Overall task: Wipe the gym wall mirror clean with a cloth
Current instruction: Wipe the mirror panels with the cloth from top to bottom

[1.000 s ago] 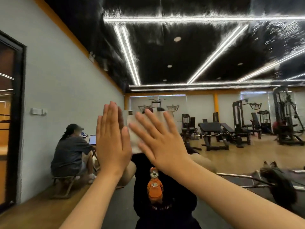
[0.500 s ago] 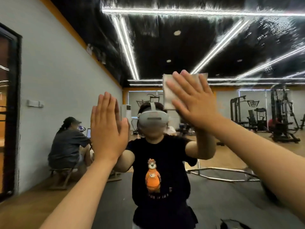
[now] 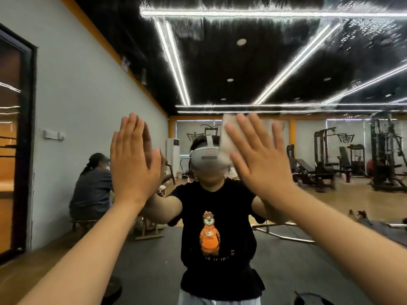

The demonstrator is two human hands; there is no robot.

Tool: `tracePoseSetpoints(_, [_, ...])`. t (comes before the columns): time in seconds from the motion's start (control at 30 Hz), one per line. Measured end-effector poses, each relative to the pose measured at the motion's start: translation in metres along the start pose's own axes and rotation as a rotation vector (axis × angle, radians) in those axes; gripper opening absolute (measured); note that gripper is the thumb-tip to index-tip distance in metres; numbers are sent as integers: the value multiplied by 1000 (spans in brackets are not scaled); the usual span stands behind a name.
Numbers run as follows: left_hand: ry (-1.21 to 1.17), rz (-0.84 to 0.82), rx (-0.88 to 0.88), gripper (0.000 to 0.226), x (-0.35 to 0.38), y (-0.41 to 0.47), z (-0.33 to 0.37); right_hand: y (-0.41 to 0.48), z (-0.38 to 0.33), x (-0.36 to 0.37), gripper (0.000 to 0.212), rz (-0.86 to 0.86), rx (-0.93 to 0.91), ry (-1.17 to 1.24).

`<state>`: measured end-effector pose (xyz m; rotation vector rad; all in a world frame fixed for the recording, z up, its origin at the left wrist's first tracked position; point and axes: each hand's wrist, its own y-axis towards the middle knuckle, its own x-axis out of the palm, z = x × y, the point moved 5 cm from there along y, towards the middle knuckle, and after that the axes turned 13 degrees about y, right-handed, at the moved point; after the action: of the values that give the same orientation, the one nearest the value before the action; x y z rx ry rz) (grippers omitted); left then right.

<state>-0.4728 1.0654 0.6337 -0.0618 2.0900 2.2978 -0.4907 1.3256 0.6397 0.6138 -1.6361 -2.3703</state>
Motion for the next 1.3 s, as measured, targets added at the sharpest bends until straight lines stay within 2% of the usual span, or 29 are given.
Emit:
tracePoseSetpoints(0.17, [-4, -9, -7, 66, -2, 0, 1, -98, -14, 16, 57, -135, -192, -22])
tracePoseSetpoints(0.3, [-8, 1, -11, 65, -6, 1, 3, -100, 8, 9, 56, -223, -333, -35])
tracePoseSetpoints(0.5, [-18, 13, -17, 65, -5, 1, 3, -3, 72, -25, 55, -65, -115, -56])
tracePoseSetpoints(0.63, [-23, 12, -14, 65, -5, 1, 4, 79, 123, -54, 57, -45, 95, -23])
tracePoseSetpoints(0.73, [-19, 8, -10, 65, -5, 2, 3, 100, 136, -61, 58, -29, 177, -23])
tracePoseSetpoints(1.0, [-12, 7, 0, 65, -3, 1, 2, 45, 125, -48, 58, -7, 217, 7])
tracePoseSetpoints(1.3, [26, -67, -4, 65, -11, -15, 6, -96, 69, -17, 58, 34, 187, 33])
